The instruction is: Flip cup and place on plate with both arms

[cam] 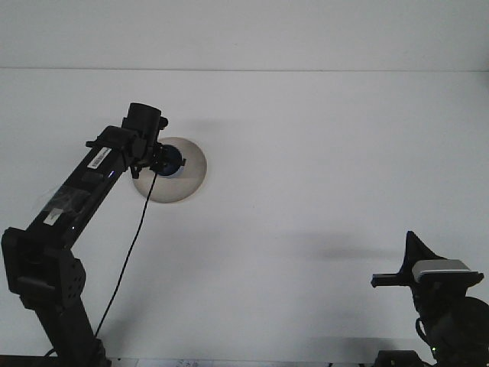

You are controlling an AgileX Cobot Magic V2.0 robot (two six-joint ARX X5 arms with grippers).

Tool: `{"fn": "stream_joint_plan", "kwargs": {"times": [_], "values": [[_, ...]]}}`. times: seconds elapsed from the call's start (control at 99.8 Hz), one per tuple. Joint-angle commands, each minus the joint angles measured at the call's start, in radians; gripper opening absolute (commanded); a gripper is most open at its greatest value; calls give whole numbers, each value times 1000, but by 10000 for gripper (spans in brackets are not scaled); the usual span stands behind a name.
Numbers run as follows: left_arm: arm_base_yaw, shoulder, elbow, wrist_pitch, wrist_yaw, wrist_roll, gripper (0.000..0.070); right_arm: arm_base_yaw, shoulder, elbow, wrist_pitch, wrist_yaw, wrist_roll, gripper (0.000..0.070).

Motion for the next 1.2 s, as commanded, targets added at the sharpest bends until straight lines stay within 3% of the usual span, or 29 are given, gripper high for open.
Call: {"fn": "stream_joint_plan", "kwargs": {"times": [0.0,0.09,0.291,0.501,0.922,1.192], "values": [[3,29,20,10,0,-17,12,0,2,10,10,3,11,0],[9,34,20,9,1,-24,23,0,2,10,10,4,11,0],[15,35,20,32,1,-39,342,0,2,10,10,4,11,0],[23,35,37,33,1,-39,476,0,2,10,11,4,11,0],[36,-107,196,-55,1,-114,473,0,2,10,10,4,11,0],[16,-440,23,-2,1,-163,473,0,2,10,10,4,11,0]]}}
